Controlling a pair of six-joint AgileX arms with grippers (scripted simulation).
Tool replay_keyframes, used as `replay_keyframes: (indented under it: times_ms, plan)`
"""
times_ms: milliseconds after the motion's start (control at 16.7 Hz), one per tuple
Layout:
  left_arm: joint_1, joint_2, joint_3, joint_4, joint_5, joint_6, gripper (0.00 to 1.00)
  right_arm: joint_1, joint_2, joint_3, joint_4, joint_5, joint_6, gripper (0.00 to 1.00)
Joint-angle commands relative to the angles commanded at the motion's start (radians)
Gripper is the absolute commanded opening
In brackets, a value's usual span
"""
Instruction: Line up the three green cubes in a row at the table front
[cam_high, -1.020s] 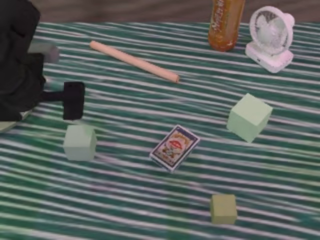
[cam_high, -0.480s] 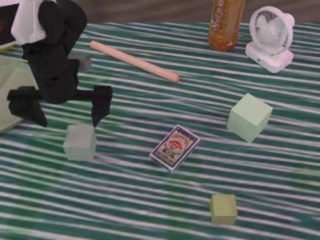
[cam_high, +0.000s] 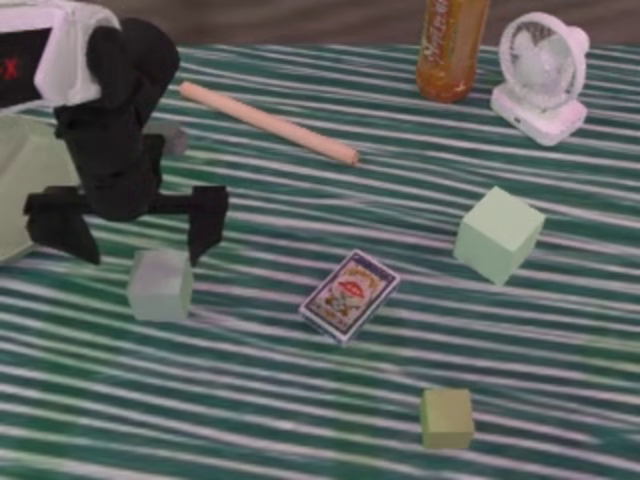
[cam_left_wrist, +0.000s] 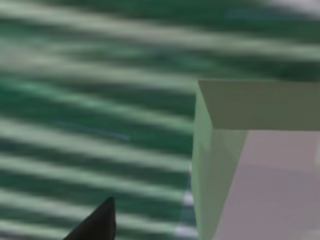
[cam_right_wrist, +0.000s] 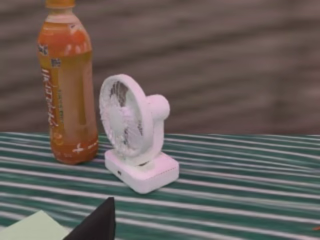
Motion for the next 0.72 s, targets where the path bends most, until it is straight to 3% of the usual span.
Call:
replay_keyframes:
  times_ms: [300, 660, 720]
  plan:
    - [-0.001, 0.088, -0.110, 0.209, 0.001, 0.000, 1.00, 0.000, 0.000, 0.000, 0.000, 0.000, 0.000, 1.00]
    - [-0.001, 0.108, -0.132, 0.242, 0.001, 0.000, 1.00, 0.000, 0.000, 0.000, 0.000, 0.000, 0.000, 1.00]
    - [-0.001, 0.108, -0.132, 0.242, 0.001, 0.000, 0.92, 0.000, 0.000, 0.000, 0.000, 0.000, 0.000, 1.00]
